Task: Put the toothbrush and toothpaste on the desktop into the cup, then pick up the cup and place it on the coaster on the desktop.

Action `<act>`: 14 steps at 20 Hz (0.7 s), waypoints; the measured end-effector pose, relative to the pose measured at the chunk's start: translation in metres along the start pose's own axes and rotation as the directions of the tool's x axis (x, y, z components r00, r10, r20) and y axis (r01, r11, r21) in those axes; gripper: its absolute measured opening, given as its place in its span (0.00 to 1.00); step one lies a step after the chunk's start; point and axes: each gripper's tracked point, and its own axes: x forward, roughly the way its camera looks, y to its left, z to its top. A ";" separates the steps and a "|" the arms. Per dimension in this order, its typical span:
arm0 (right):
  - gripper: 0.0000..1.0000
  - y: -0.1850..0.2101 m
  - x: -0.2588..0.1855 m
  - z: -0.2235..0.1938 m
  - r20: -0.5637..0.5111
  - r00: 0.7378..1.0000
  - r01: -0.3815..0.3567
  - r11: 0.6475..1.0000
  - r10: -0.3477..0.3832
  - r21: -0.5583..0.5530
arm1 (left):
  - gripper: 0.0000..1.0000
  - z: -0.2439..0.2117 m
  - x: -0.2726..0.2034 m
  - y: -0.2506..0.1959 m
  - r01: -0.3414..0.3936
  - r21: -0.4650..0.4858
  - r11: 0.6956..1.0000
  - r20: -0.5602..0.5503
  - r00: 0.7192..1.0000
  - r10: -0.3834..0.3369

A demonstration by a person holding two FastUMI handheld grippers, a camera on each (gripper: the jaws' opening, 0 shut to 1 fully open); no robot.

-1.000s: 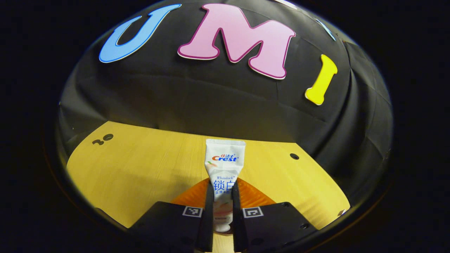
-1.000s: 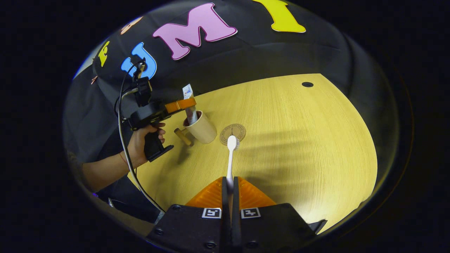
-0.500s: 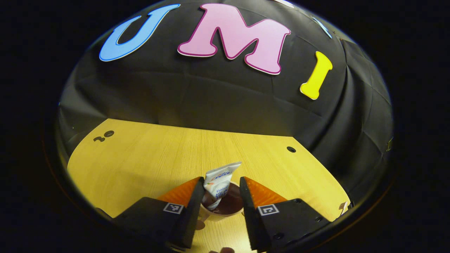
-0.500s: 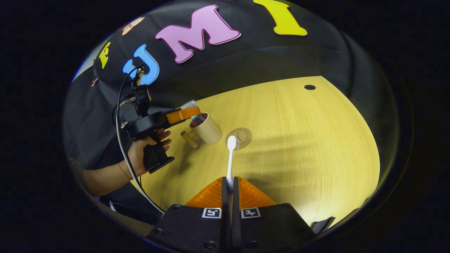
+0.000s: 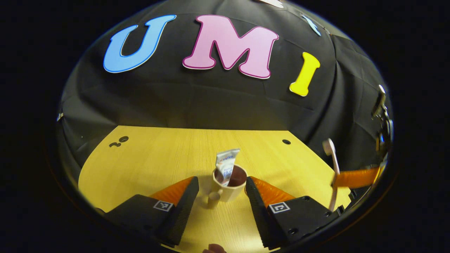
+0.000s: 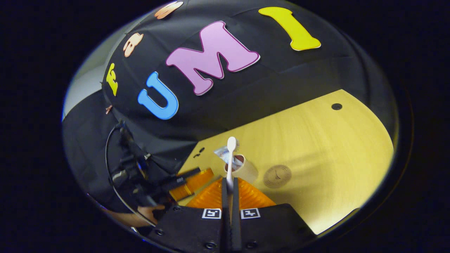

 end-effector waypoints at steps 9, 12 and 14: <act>0.05 0.013 0.096 0.054 0.153 0.984 -0.105 0.991 0.091 0.085 | 0.84 -0.082 -0.101 0.007 -0.086 -0.046 0.995 -0.137 0.987 0.079; 0.05 -0.011 0.124 0.061 0.182 0.981 -0.087 0.987 0.062 0.132 | 0.83 -0.100 -0.118 0.014 -0.141 -0.078 0.987 -0.172 0.977 0.126; 0.05 -0.024 0.141 0.063 0.199 0.979 -0.077 0.985 0.045 0.155 | 0.84 -0.113 -0.128 0.020 -0.186 -0.118 0.975 -0.196 0.967 0.161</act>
